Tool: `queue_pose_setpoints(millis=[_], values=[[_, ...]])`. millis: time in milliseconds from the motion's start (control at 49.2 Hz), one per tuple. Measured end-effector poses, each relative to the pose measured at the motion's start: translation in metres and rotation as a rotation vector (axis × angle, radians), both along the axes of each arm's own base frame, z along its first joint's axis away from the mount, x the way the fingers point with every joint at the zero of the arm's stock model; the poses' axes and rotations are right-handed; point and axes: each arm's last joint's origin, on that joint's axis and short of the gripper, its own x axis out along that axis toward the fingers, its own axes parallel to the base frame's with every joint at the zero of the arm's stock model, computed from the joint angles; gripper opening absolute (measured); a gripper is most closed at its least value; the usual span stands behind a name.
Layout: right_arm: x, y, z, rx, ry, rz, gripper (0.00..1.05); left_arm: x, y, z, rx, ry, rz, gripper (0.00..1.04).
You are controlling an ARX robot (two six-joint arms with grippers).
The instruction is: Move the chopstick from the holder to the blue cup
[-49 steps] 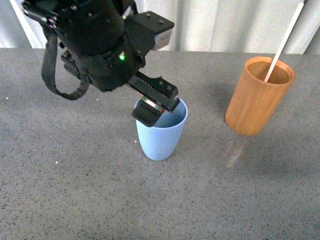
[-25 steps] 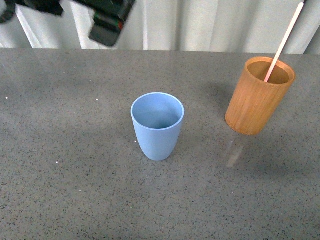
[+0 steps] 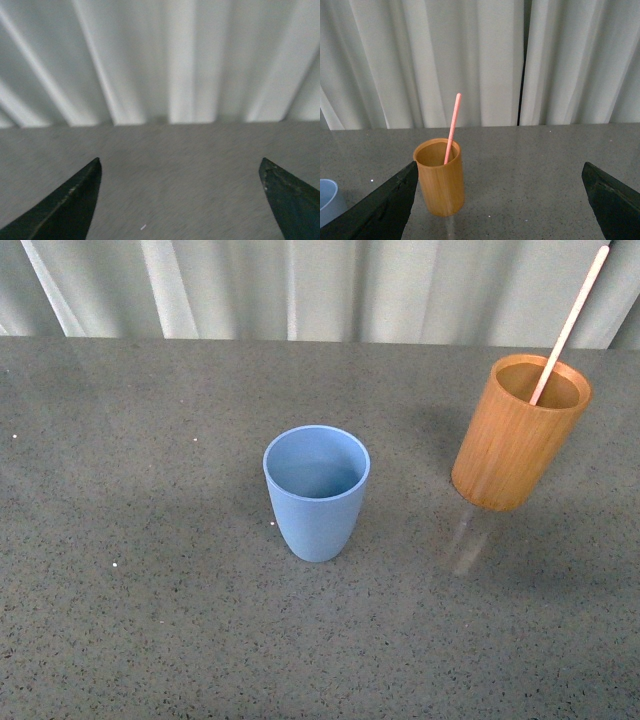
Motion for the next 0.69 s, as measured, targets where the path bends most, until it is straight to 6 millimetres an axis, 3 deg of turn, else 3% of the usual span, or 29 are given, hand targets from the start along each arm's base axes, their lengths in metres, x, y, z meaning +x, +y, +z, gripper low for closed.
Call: queue_pose_setpoints(millis=[122, 407, 691], values=[[0.0, 0.0, 0.0, 0.0, 0.0, 0.0, 0.95, -0.024, 0.006, -0.013, -0.079, -0.168, -0.104, 0.68], [0.0, 0.0, 0.0, 0.0, 0.0, 0.0, 0.95, -0.084, 0.025, -0.051, -0.099, -0.17, -0.096, 0.04], [0.0, 0.0, 0.0, 0.0, 0.0, 0.0, 0.95, -0.116, 0.038, -0.066, -0.103, -0.174, -0.09, 0.04]])
